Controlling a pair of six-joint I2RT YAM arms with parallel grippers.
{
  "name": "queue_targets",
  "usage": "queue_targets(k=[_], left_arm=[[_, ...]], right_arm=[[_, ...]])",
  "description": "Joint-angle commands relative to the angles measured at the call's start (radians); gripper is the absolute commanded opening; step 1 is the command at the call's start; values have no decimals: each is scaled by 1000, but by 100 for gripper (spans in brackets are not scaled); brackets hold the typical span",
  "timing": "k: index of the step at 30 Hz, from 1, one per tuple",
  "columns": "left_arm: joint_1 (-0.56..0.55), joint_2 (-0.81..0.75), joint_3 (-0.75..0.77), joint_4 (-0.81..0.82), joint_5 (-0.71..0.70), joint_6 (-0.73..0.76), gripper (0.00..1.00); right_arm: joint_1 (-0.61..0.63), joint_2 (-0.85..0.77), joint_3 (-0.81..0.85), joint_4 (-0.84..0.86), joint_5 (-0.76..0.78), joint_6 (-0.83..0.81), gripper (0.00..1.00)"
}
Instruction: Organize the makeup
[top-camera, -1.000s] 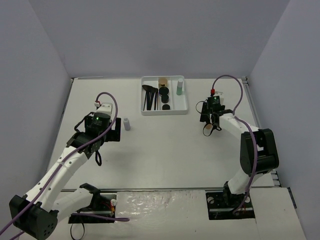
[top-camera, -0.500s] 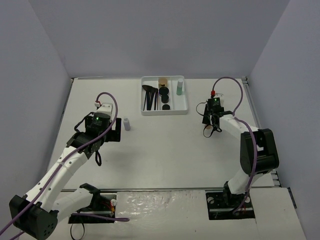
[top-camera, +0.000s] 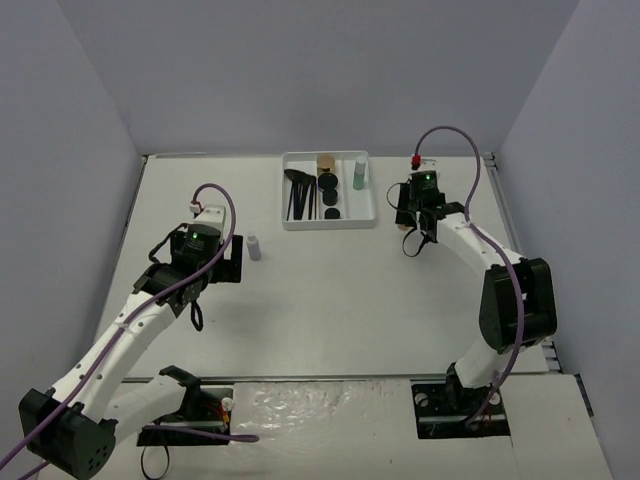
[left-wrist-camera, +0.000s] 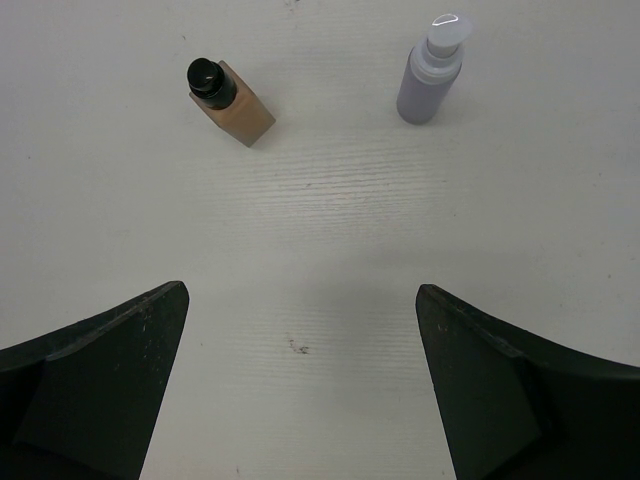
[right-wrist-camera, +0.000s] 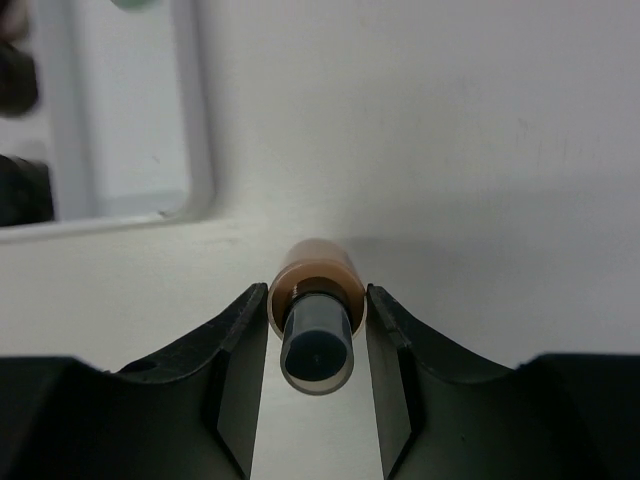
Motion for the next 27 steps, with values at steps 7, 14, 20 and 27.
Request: queue_targets(k=[7,14,20,27], left_arm=[[7,-2,40,44,-38,10,97],[6,-5,38,42,-43,8,97],[7,-5,38,44,-48,10,97],[7,3,40,43,-40,10,97]], right_arm=[[105,235,386,47,-9,-74,0],[130,368,508,48,12,-81,0],[134,476,594,52,38,-96,0],[132,554,643,59,69,-93,0]])
